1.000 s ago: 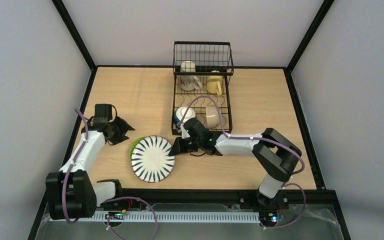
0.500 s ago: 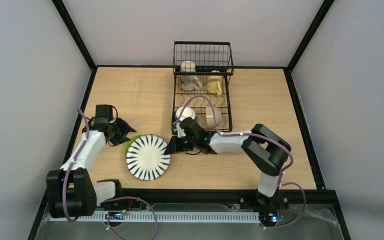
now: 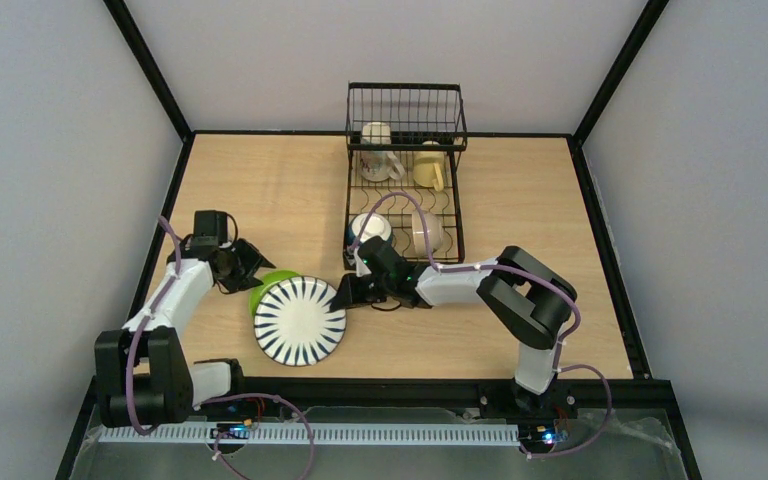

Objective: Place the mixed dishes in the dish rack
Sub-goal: Place the plate on the plate.

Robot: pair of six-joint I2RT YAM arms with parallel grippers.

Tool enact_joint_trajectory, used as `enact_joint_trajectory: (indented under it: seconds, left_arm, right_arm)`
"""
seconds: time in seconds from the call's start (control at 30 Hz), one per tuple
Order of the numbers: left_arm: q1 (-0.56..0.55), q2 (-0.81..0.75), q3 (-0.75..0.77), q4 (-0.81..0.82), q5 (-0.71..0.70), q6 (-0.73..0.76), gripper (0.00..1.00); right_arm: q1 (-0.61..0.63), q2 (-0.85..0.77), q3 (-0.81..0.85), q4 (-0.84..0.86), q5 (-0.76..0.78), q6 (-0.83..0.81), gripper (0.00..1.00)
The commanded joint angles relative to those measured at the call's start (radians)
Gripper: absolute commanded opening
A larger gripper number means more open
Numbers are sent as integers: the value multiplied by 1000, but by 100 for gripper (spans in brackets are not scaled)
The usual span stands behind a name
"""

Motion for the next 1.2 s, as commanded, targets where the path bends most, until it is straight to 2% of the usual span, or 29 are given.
enact_joint_trajectory:
  seconds: [0.0,0.1,0.23,0.4,0.63,0.87,1.17]
  left_arm:
    - [6,15,-11,9,9,12,99]
    - [7,22,-10,10,9,13,99]
    - [6,27,-8,12,9,11,99]
    - [7,34,1,13,12,11,99]
    - [7,41,15,6,13,13,99]
    - [7,43,15,7,14,10,99]
    - [7,44,13,7,14,6,99]
  right_arm:
    - [4,6,32,-23,27,-19,46]
    - [4,3,32,-27,31,-19,43]
    - [5,-5,39,-48,46,-22,29]
    - [4,-16,53,-97,74,-33,26]
    - [4,-40,74,-179,137,-42,26]
    - [4,-65,110,-272,218,-55,33]
    - [4,-51,129,-275,192,-66,33]
